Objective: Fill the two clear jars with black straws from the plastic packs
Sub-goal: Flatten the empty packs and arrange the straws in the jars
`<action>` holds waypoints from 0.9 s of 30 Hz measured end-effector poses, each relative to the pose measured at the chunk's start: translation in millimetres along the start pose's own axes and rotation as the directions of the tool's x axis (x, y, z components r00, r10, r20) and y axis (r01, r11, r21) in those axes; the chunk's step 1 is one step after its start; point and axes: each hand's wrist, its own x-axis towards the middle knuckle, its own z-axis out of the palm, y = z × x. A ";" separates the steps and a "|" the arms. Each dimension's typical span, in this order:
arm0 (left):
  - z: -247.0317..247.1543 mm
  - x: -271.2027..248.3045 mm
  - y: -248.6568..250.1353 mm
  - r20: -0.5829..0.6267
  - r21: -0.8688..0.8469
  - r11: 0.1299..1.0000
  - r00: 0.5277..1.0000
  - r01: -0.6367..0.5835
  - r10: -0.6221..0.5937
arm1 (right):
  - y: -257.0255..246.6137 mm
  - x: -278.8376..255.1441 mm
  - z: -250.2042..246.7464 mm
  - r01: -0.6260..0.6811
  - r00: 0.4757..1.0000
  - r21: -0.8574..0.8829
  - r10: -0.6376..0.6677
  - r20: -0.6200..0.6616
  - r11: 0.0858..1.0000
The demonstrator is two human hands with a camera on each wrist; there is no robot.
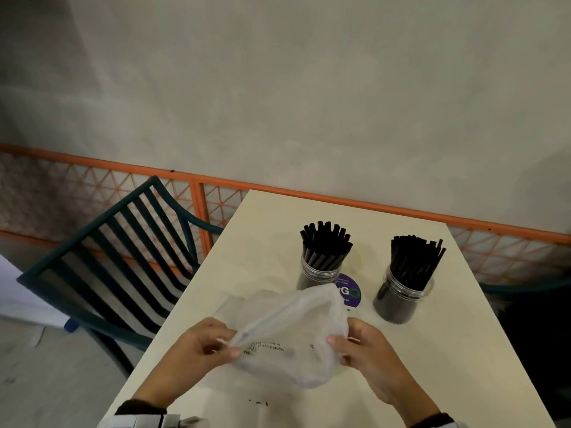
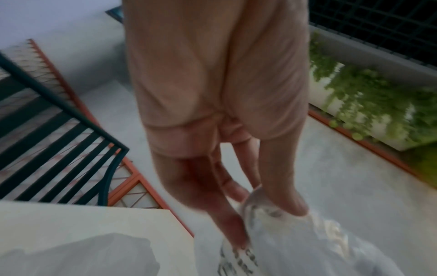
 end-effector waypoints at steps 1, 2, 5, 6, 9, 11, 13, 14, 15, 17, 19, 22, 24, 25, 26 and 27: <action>-3.3 2.2 -1.7 -0.024 0.085 0.996 0.999 -0.026 0.028 | 2.6 2.2 6.8 0.025 0.998 -0.076 -0.029 -0.050 0.997; -6.7 4.8 -4.3 -0.049 0.128 0.991 0.997 -0.047 0.054 | 4.8 3.9 13.0 0.057 0.990 -0.172 -0.078 -0.116 0.983; -15.4 10.4 -13.8 -0.187 0.096 0.991 0.976 -0.091 0.108 | 11.6 8.3 23.8 0.147 0.887 -0.428 -0.310 -0.342 0.892; -16.3 12.8 -17.7 -0.262 0.123 0.986 0.955 -0.112 0.141 | 13.4 8.7 26.9 0.153 0.847 -0.465 -0.358 -0.393 0.872; -14.9 20.6 -26.2 -0.426 0.247 0.961 0.877 -0.124 0.223 | 21.5 12.7 34.3 0.118 0.833 -0.475 -0.347 -0.431 0.872; -16.4 23.6 -32.8 -0.397 0.254 0.964 0.900 -0.078 0.178 | 24.5 12.9 34.6 0.115 0.910 -0.398 -0.258 -0.325 0.910; -25.3 21.3 -35.1 -0.211 0.167 0.986 0.976 -0.025 0.061 | 22.8 7.6 32.3 0.086 0.986 -0.153 -0.106 -0.132 0.985; -30.2 18.0 -33.0 -0.062 0.063 0.998 0.998 0.009 -0.005 | 23.4 5.2 29.3 0.062 0.997 -0.043 -0.064 -0.044 0.997; -34.6 15.4 -31.6 0.089 -0.058 0.997 0.995 0.050 -0.045 | 23.9 2.9 27.1 0.048 0.999 -0.005 -0.048 0.006 0.999; -40.4 14.0 -32.4 0.236 -0.175 0.981 0.971 0.080 -0.037 | 25.3 1.3 25.3 0.039 0.999 0.005 -0.039 0.020 0.999; -39.8 16.9 -35.1 0.196 -0.152 0.988 0.980 0.020 0.010 | 29.4 3.3 29.0 0.025 1.000 -0.026 -0.025 -0.005 0.999; -33.5 22.6 -39.4 0.052 -0.070 0.993 0.994 -0.091 0.095 | 32.4 7.5 41.6 0.043 0.997 -0.134 -0.052 -0.062 0.990; -31.1 23.0 -37.3 -0.064 -0.035 0.982 0.981 -0.186 0.183 | 36.1 11.5 44.8 0.159 0.960 -0.286 -0.216 -0.178 0.945; -31.9 24.0 -38.2 -0.161 0.055 0.962 0.948 -0.269 0.274 | 36.6 11.7 45.6 0.239 0.900 -0.402 -0.358 -0.251 0.884; -33.2 25.7 -39.9 -0.246 0.180 0.925 0.895 -0.335 0.372 | 38.3 13.1 45.1 0.301 0.825 -0.500 -0.485 -0.291 0.812; -33.7 26.9 -41.2 -0.287 0.300 0.880 0.845 -0.369 0.452 | 35.9 12.0 46.6 0.321 0.768 -0.585 -0.567 -0.299 0.744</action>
